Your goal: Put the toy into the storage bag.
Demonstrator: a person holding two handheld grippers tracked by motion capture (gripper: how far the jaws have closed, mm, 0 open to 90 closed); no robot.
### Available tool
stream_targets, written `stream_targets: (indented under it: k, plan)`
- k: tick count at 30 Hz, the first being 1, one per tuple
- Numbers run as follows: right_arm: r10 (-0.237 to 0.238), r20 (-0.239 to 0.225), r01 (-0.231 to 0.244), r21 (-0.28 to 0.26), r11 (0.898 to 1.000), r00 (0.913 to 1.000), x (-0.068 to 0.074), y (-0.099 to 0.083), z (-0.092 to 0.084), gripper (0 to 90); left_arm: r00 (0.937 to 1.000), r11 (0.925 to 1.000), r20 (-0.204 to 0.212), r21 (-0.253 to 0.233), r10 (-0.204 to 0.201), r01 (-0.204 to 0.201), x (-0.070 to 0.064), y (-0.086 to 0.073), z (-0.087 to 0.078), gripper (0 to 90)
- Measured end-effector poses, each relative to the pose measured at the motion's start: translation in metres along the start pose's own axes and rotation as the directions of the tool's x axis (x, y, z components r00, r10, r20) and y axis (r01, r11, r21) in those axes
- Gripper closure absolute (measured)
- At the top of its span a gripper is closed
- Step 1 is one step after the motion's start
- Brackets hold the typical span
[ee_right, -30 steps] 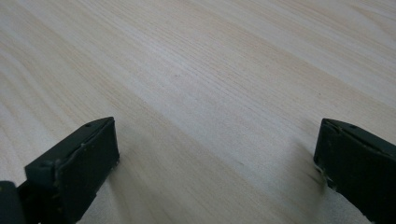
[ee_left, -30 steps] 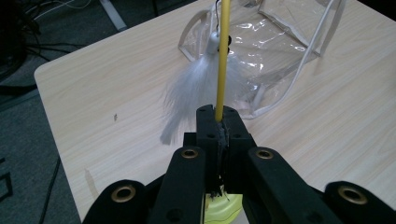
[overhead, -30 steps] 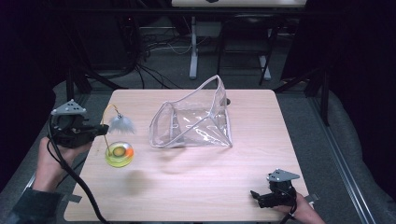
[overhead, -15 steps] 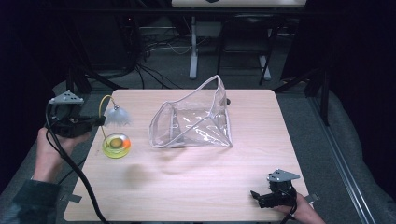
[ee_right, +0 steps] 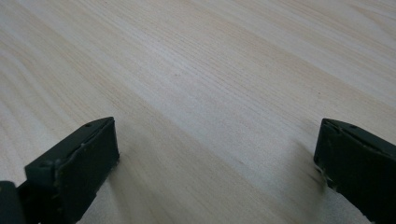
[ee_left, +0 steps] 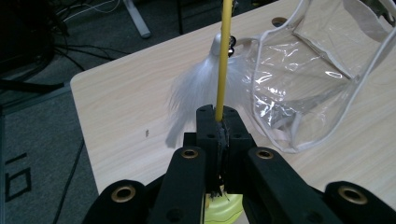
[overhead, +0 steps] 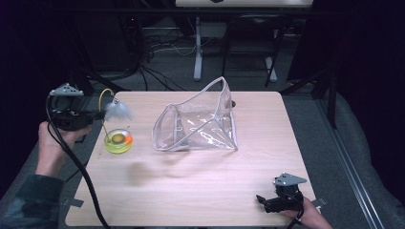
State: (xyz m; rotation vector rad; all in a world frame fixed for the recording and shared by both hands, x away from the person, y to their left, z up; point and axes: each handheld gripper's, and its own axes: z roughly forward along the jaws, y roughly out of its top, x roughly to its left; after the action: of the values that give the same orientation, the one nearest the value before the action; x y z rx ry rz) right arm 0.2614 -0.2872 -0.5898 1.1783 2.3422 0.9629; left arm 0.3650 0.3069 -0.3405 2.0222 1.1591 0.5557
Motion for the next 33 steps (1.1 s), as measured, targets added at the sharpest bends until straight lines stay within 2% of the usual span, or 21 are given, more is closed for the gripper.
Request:
stream_targets:
  k: [5,12,23,28,33]
  plan:
    - [0.0,0.0,0.0,0.0,1.0,1.0,0.0,0.0,0.0,0.0,0.9995,0.9995,-0.012,-0.008,-0.029,0.029,0.012,0.001,0.005,88.5]
    - [0.0,-0.001,0.0,0.0,1.0,1.0,0.0,0.0,0.0,0.0,0.9992,0.9997,-0.033,0.005,-0.023,0.023,0.018,0.005,0.009,88.5]
    - [0.001,-0.001,-0.001,0.002,1.0,1.0,0.0,0.0,0.0,0.0,0.999,0.9993,-0.029,-0.014,-0.035,0.035,0.029,0.019,0.021,88.5]
    - [0.001,-0.001,-0.001,0.002,1.0,1.0,0.0,0.0,0.0,0.0,0.9984,0.9988,-0.026,-0.004,-0.049,0.049,0.033,0.023,0.026,88.4]
    - [0.0,-0.001,0.0,0.0,1.0,1.0,0.0,0.0,0.0,0.0,0.9977,0.998,-0.027,-0.015,-0.061,0.061,0.036,0.03,0.03,88.4]
